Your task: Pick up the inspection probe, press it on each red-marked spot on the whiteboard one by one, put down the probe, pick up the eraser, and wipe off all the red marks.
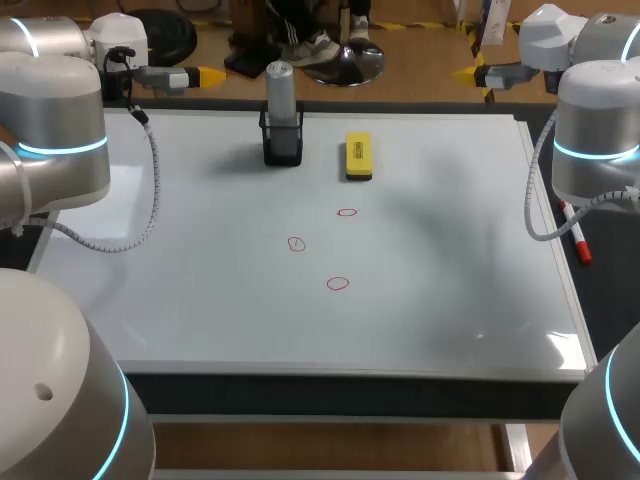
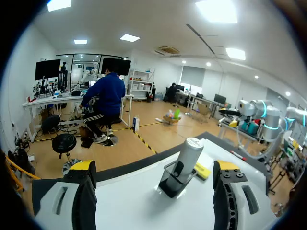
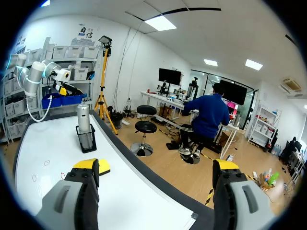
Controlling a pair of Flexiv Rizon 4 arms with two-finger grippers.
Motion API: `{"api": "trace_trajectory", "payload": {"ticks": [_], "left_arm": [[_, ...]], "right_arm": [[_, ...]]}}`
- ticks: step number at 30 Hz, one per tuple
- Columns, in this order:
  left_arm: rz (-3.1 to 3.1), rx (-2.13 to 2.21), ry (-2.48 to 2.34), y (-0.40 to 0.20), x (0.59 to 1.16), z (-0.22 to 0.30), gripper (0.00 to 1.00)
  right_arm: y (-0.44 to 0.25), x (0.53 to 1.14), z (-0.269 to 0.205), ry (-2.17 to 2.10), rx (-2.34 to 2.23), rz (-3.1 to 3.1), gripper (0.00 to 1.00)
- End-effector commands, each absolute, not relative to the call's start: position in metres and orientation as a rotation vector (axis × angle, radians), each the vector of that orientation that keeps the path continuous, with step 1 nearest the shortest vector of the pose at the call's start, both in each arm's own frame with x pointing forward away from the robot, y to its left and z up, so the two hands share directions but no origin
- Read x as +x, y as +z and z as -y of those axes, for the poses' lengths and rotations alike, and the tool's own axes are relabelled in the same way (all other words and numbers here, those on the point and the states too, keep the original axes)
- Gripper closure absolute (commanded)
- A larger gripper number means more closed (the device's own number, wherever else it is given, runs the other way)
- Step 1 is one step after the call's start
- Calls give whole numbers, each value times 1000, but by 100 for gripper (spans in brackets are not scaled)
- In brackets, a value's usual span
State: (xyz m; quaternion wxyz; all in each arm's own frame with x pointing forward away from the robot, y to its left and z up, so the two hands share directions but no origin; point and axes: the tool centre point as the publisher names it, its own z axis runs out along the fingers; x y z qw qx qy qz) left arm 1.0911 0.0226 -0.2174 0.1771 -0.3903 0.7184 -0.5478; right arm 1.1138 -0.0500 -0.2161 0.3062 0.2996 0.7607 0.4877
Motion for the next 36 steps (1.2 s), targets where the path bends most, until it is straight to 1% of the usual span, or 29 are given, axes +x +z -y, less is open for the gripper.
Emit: {"api": "trace_trajectory", "payload": {"ticks": [1,15,36], "left_arm": [[-2033,-1105,-1550,-217,1091,-23,0],[-2033,-1105,-1550,-217,1091,-23,0],[-2264,-586,-1858,-211,1086,23,0]], "right_arm": [[-216,1114,50,1291,793,-2013,0],[-216,1114,50,1291,793,-2013,0],[-216,1114,50,1291,793,-2013,0]]}}
